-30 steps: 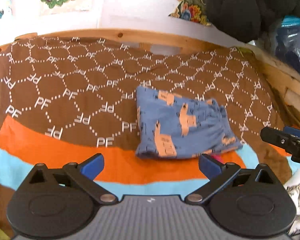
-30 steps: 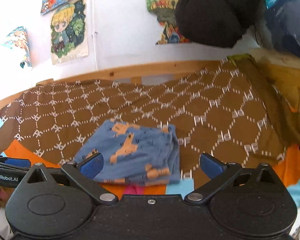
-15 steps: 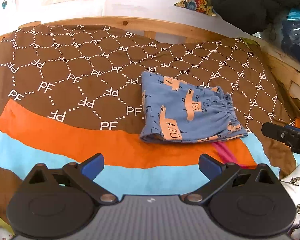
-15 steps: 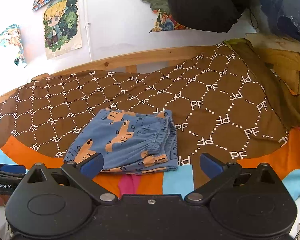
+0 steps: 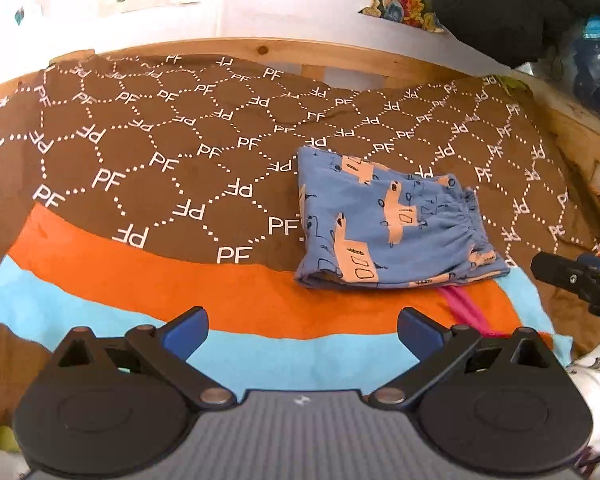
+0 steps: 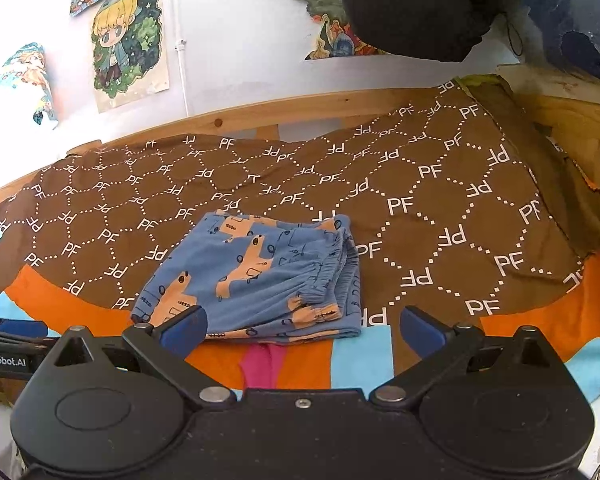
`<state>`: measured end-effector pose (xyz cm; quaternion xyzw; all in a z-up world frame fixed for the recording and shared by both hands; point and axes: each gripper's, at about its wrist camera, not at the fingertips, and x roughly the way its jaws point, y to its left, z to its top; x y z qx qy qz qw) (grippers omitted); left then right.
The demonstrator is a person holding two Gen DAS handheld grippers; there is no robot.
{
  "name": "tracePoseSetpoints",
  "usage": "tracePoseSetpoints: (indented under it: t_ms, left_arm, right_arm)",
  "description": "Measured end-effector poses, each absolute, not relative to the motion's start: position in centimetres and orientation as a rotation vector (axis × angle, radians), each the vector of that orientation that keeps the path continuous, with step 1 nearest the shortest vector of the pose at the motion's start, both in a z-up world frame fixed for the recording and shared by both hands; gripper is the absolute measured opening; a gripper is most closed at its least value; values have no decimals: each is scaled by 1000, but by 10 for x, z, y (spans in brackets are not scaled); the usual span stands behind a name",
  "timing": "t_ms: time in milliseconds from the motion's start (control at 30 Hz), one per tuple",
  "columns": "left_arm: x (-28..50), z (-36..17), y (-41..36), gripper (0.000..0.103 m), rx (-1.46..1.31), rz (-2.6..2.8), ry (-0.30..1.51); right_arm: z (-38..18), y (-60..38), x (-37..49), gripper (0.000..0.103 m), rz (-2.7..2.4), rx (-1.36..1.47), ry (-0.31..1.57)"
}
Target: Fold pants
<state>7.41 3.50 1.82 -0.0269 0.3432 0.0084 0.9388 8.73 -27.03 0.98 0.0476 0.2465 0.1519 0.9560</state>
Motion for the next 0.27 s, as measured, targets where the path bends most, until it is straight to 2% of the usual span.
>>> tracePoseSetpoints:
  t_ms: [267]
  left_arm:
    - [75,16,39,103,-83,21,718]
  right_arm:
    - [9,-270,88,102,319,91,507]
